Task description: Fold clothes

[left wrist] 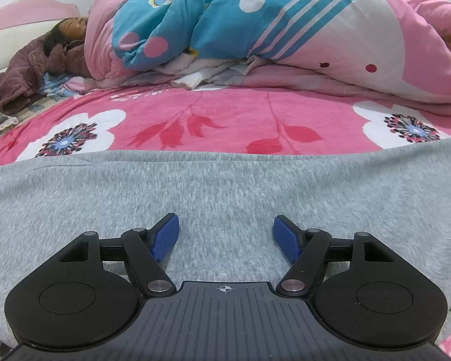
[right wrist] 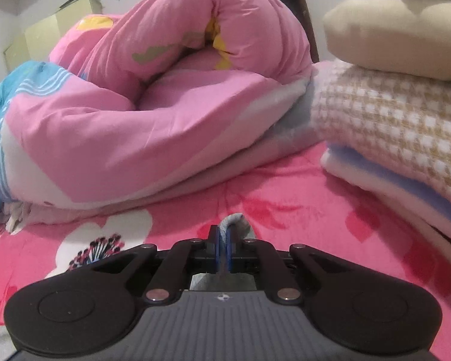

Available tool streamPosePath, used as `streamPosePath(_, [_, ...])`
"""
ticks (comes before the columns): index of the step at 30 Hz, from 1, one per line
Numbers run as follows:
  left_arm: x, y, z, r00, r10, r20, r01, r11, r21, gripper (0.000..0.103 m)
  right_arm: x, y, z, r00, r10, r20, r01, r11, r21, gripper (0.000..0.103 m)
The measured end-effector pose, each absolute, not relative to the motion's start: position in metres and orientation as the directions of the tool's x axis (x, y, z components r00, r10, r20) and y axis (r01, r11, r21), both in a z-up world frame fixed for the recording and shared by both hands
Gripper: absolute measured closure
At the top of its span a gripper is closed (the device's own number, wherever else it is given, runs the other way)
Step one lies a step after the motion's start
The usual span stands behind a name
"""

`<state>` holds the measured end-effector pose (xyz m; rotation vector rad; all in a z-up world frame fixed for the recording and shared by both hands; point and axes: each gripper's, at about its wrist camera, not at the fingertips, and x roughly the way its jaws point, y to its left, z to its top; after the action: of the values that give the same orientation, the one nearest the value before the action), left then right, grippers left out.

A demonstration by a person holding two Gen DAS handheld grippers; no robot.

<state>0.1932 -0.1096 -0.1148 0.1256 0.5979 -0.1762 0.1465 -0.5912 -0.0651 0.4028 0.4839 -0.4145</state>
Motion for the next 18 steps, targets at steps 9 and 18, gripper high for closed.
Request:
streamPosePath(9, [0.192, -0.11, -0.115, 0.815, -0.126, -0.566, 0.2, 0.977, 0.07, 0.032, 0.18, -0.598, -0.101, 0.734, -0.313, -0.603, 0.532, 0.817, 0.223, 0.099])
streamPosePath(18, [0.192, -0.11, -0.116, 0.814, -0.125, -0.568, 0.199, 0.978, 0.069, 0.032, 0.101, -0.604, -0.052, 0.746, -0.331, -0.578, 0.559, 0.783, 0.272, 0.078])
